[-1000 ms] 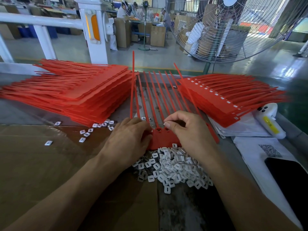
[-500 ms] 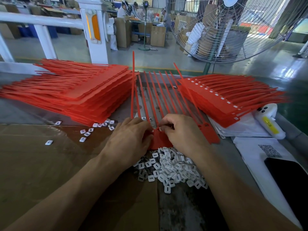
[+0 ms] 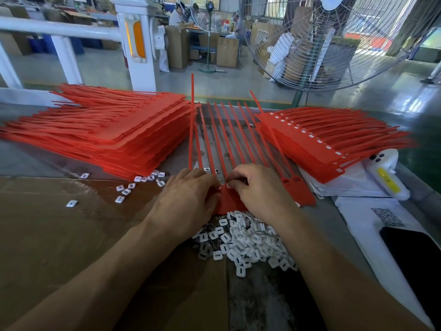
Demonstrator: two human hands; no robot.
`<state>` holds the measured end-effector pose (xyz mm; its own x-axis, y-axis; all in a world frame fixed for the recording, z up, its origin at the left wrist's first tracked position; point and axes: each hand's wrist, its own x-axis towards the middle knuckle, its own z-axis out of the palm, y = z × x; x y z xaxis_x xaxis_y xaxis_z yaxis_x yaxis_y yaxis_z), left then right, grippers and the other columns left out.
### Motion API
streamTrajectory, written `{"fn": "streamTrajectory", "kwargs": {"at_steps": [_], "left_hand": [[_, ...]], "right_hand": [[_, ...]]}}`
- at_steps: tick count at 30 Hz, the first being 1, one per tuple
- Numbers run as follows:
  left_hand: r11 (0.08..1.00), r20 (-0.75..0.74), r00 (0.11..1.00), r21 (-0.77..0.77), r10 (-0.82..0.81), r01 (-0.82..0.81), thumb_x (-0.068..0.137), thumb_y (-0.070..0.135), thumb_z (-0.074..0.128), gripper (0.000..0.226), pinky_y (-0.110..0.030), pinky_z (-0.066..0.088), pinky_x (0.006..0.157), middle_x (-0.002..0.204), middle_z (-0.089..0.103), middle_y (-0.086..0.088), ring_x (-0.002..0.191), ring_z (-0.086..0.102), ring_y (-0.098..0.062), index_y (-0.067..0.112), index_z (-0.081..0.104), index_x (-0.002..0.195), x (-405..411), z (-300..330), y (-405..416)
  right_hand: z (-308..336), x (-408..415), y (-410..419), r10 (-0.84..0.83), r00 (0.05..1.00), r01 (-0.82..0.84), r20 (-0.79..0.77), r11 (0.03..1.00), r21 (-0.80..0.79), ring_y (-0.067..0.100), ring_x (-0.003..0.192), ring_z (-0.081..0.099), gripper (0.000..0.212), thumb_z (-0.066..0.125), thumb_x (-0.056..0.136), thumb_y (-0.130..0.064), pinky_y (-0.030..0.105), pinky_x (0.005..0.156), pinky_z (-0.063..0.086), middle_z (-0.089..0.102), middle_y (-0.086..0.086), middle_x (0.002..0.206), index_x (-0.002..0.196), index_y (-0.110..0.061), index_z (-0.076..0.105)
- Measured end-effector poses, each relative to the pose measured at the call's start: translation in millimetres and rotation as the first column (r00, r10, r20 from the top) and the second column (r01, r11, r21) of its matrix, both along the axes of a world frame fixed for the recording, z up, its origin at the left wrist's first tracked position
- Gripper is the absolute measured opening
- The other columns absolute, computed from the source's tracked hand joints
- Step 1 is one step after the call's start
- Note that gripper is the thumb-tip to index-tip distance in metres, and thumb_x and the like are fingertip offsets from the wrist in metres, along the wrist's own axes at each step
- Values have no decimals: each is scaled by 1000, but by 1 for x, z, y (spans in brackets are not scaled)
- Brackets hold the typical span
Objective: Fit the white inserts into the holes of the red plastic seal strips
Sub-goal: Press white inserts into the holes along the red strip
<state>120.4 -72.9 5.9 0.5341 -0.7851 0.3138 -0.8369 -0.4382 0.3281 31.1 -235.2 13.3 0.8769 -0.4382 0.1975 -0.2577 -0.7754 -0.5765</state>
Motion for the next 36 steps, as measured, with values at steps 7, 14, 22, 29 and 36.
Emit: {"fn": "streamTrajectory", "kwargs": {"at_steps": [7, 14, 22, 29, 36], "left_hand": [[1000, -4, 1000, 4, -1, 1, 100, 40, 52, 28, -37, 39, 105, 120, 57, 12, 117, 47, -12, 31, 61, 125, 1, 1, 0], [1000, -10, 1000, 8, -2, 2, 100, 42, 51, 28, -36, 40, 105, 120, 56, 13, 116, 47, -11, 33, 60, 124, 2, 0, 0], [1000, -14, 1000, 10, -4, 4, 99, 42, 52, 29, -37, 40, 106, 121, 57, 13, 117, 47, -11, 32, 60, 125, 3, 1, 0], [1000, -19, 1000, 6, -9, 9, 99, 39, 53, 28, -38, 41, 105, 120, 57, 12, 116, 47, -13, 31, 61, 125, 2, 2, 1], [1000, -27, 1000, 6, -13, 13, 99, 40, 52, 29, -38, 41, 105, 120, 57, 13, 116, 47, -11, 32, 61, 125, 2, 3, 1]], "right_hand": [[1, 0, 0, 6, 1000, -7, -29, 998, -57, 8, 95, 62, 18, 65, 101, -21, 17, 78, 45, 69, -6, 114, 113, -25, 78], [5, -11, -1, 3, 1000, -3, -9, 999, -50, 11, 113, 62, 22, 61, 104, -20, 32, 101, 51, 67, -6, 120, 120, -24, 76], [12, -11, 7, 56, 989, -92, -136, 958, -273, 17, 104, 61, 32, 55, 102, -11, 37, 93, 55, 59, -3, 112, 125, -23, 74], [16, -13, 13, 39, 978, -114, -203, 923, -368, 17, 102, 56, 33, 56, 99, -10, 36, 86, 54, 54, -5, 106, 122, -28, 73], [15, -11, 6, 61, 976, -123, -211, 949, -292, 18, 109, 57, 35, 54, 101, -10, 38, 92, 53, 55, -6, 110, 123, -29, 73]]}}
